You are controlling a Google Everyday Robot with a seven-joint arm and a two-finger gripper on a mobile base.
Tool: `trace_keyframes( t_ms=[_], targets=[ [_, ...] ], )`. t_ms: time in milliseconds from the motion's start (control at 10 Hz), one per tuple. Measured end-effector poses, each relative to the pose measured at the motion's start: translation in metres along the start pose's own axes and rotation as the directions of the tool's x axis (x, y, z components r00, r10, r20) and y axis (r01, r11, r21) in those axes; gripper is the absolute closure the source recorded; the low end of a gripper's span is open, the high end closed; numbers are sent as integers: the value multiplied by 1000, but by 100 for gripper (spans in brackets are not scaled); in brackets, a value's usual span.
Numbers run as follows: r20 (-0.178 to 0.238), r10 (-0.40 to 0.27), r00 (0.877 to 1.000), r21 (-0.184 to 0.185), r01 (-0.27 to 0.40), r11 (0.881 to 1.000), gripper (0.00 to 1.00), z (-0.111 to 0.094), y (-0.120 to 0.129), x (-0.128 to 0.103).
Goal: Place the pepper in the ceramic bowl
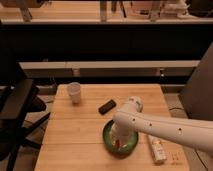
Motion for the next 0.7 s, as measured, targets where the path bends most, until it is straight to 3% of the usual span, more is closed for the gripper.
trace_keyframes(
  t_ms=[700],
  targets=[
    [1,21,1000,0,-21,1000,20,-10,11,6]
  ],
)
